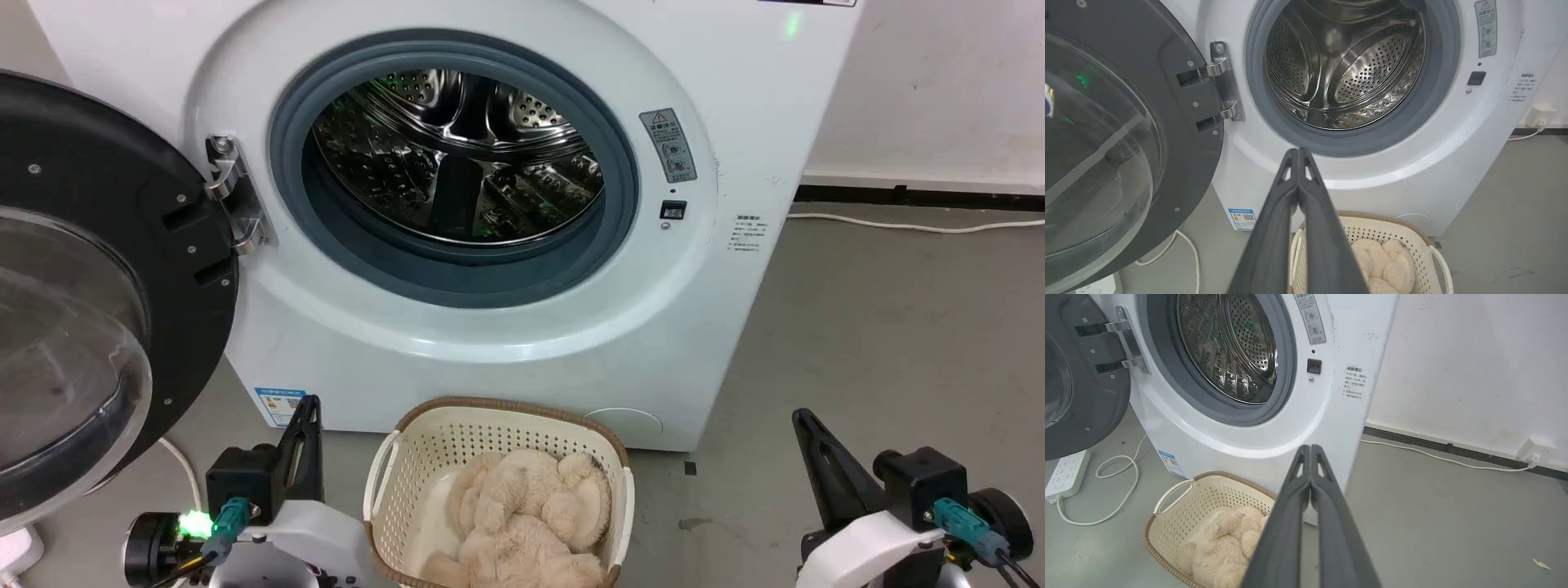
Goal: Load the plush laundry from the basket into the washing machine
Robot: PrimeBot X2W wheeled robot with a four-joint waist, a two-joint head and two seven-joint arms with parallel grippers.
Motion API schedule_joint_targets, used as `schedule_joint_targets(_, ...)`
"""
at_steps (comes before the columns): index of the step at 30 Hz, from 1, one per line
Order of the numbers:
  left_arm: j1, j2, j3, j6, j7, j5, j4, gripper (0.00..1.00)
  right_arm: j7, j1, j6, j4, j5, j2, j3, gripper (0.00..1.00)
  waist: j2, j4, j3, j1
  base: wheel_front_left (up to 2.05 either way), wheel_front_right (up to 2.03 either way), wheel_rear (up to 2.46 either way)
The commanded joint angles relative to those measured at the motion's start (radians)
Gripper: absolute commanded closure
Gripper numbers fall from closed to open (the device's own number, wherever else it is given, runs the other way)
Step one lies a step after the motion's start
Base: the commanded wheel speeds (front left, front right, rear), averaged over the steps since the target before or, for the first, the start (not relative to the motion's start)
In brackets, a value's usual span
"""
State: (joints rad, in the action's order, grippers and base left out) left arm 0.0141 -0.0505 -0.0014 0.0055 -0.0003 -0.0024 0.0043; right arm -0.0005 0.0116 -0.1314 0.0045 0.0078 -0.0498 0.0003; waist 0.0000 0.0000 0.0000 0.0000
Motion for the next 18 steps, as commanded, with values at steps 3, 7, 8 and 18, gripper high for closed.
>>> schedule_joint_targets(3, -0.014, 0.0, 0.001, -0.005, 0.0, 0.002, -0.004, 1.0, 0.0, -0.012, 0.001, -0.005, -0.008, 0.0, 0.0, 1.0, 0.0, 0.0, 0.0, 0.0, 0.0, 0.0, 0.0)
schedule_joint_targets(7, -0.014, 0.0, 0.001, -0.005, 0.0, 0.002, -0.004, 1.0, 0.0, -0.012, 0.001, -0.005, -0.008, 0.0, 0.0, 1.0, 0.0, 0.0, 0.0, 0.0, 0.0, 0.0, 0.0)
schedule_joint_targets(8, -0.014, 0.0, 0.001, -0.005, 0.0, 0.002, -0.004, 1.0, 0.0, -0.012, 0.001, -0.005, -0.008, 0.0, 0.0, 1.0, 0.0, 0.0, 0.0, 0.0, 0.0, 0.0, 0.0)
schedule_joint_targets(18, -0.014, 0.0, 0.001, -0.005, 0.0, 0.002, -0.004, 1.0, 0.0, -0.012, 0.001, -0.005, -0.008, 0.0, 0.0, 1.0, 0.0, 0.0, 0.0, 0.0, 0.0, 0.0, 0.0)
